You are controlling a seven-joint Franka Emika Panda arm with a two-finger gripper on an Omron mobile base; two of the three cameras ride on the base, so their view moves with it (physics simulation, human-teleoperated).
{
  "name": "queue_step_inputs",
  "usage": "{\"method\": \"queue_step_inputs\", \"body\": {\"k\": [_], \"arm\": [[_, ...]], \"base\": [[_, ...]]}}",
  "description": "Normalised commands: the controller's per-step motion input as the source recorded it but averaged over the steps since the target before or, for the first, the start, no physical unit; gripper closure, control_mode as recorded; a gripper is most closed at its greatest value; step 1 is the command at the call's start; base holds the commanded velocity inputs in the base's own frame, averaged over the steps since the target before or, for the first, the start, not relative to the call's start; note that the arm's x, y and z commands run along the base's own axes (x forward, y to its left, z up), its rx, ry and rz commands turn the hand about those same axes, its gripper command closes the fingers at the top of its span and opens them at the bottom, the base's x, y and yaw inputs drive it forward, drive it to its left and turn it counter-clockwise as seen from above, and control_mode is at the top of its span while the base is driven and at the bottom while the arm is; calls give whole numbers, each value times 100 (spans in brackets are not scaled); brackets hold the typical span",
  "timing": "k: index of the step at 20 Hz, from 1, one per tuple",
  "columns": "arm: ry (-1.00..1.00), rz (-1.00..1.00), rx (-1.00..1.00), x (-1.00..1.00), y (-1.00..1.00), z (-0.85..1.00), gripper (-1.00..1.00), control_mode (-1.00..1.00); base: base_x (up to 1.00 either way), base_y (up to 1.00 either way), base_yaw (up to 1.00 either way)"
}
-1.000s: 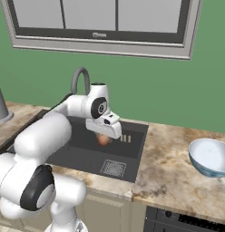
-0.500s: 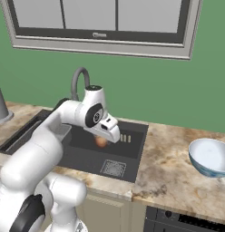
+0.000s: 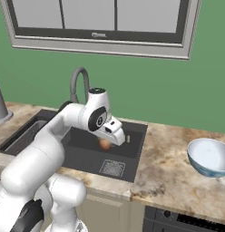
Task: Pick the limes from the cabinet and place them in one bowl. Pick the peach from the sink and place it in the other bowl.
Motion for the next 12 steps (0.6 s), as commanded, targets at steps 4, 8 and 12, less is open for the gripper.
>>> {"method": "queue_step_inputs", "body": {"k": [4, 8, 12], "arm": [[0, 0, 0, 0, 0, 0, 100, 100], [0, 0, 0, 0, 0, 0, 100, 100], [0, 0, 0, 0, -5, 0, 100, -100]], "base": [[-10, -71, -1], [-4, -61, -2], [0, -35, -1]]}}
